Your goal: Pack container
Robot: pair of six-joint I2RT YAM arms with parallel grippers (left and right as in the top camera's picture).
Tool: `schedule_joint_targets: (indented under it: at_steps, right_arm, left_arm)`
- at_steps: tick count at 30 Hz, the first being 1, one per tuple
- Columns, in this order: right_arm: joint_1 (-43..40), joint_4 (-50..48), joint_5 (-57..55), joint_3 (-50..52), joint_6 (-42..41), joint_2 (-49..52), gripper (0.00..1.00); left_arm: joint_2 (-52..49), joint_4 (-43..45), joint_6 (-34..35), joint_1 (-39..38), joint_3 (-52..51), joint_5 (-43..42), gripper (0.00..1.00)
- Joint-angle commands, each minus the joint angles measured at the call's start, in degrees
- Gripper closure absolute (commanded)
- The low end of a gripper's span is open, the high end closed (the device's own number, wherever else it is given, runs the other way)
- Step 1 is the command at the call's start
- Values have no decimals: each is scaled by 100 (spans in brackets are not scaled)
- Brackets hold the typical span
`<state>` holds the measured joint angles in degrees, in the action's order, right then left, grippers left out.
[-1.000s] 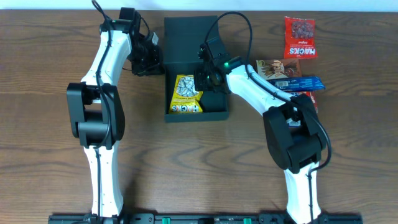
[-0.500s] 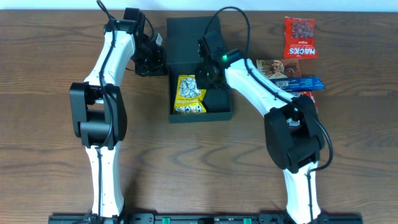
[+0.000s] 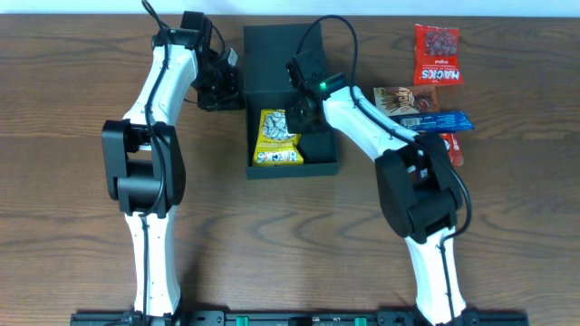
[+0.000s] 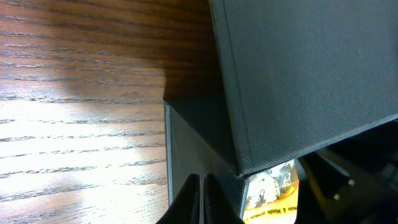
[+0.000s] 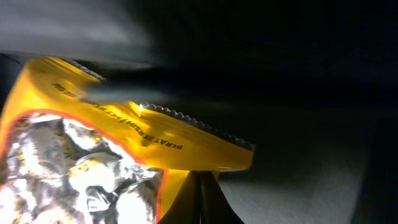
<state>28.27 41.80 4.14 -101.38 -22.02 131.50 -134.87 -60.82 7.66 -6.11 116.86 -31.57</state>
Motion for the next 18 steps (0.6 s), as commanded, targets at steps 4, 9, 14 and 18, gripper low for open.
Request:
schedule_joint_targets:
  at_steps: [4, 9, 14, 18]
  right_arm:
    - [9, -275, 586, -28, 66, 149, 99]
    - [9, -420, 835, -42, 66, 149, 98]
    - [7, -476, 1003, -42, 133, 149, 99]
    - [2, -538, 1091, -81, 155, 149, 99]
  left_arm:
    - [46, 4, 2, -24, -13, -127, 94]
    - [46, 2, 2, -24, -13, -127, 94]
    - [46, 4, 2, -24, -13, -127, 94]
    - [46, 4, 2, -24, -13, -125, 94]
